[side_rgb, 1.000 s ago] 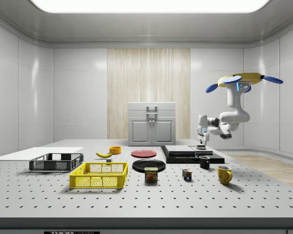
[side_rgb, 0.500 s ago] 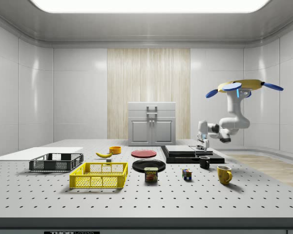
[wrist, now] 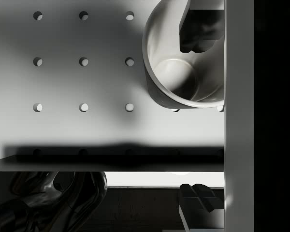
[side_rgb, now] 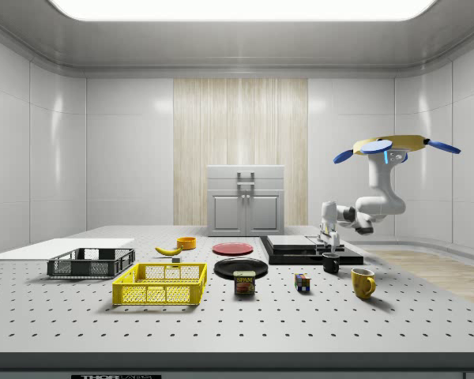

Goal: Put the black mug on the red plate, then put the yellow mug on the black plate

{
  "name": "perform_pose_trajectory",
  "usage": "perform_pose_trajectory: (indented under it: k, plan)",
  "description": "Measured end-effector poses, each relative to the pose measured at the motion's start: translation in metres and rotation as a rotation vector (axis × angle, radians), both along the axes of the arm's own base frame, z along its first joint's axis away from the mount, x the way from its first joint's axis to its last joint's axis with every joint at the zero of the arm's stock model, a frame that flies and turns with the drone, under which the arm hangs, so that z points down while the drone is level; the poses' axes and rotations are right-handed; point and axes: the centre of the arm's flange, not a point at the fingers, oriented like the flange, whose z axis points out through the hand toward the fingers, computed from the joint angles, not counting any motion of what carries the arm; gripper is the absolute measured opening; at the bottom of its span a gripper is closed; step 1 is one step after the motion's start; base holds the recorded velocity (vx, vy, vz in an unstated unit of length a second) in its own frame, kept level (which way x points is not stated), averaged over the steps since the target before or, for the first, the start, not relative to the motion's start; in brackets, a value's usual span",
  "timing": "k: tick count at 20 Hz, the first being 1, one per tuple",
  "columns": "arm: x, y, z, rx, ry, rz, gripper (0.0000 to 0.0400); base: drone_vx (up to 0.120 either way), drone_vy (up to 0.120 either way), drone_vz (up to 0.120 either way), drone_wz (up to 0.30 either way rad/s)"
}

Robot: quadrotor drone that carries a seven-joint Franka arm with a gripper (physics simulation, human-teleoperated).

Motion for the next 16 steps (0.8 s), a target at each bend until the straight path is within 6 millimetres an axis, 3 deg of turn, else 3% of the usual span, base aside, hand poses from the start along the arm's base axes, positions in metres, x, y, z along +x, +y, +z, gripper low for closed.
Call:
perform_pose_trajectory:
  k: [16]
  plan:
    - [0.016, -0.012, 0.011, 0.000, 0.000, 0.000, 0.0400, 0.000, 0.000, 0.000, 0.000]
